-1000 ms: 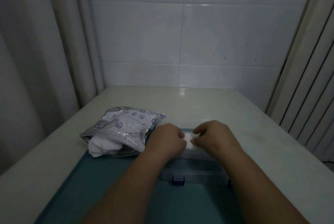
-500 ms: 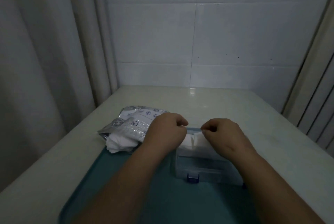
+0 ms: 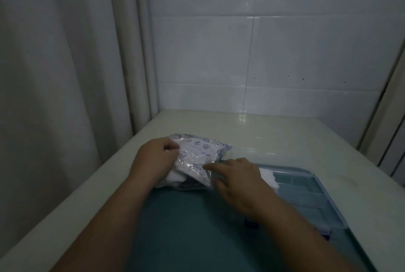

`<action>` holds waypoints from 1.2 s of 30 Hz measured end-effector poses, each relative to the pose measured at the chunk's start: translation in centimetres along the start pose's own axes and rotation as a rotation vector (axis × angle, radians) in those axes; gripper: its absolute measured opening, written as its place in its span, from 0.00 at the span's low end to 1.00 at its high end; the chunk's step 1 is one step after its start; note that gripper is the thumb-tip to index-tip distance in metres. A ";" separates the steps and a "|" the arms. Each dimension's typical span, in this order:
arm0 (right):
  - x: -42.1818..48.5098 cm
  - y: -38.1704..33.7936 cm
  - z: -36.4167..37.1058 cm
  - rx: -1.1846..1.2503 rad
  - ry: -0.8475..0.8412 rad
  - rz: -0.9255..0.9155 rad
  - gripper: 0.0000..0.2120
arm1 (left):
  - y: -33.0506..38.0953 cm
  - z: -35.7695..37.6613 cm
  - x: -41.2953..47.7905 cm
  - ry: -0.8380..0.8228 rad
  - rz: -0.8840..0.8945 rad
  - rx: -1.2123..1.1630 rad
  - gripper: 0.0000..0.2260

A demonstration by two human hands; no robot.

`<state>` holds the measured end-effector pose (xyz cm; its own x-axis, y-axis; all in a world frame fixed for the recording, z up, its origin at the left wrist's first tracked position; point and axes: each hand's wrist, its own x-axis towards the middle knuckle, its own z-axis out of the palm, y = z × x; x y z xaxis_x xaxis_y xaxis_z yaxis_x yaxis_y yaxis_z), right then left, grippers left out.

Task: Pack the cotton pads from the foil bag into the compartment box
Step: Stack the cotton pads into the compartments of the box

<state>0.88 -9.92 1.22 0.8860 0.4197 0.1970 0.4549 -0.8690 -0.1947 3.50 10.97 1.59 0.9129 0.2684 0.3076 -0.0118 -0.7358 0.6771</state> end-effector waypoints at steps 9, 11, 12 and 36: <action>-0.1 0.0 0.6 -0.014 -0.083 -0.001 0.16 | -3.9 0.8 1.0 -0.007 -0.199 0.169 0.18; -0.3 0.1 0.0 0.041 -0.018 0.015 0.15 | -4.1 0.8 1.1 0.011 -0.205 0.186 0.22; -0.4 0.2 -0.3 0.084 0.013 0.035 0.14 | -4.1 0.7 1.0 -0.017 -0.205 0.210 0.22; -0.8 -0.1 -0.5 0.189 0.230 0.187 0.10 | -2.5 0.9 0.3 0.087 -0.218 -0.608 0.13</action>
<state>0.09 -10.33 1.51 0.9220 0.1688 0.3485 0.3141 -0.8523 -0.4182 4.13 12.31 -0.63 0.8844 0.4399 0.1559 -0.0821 -0.1821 0.9798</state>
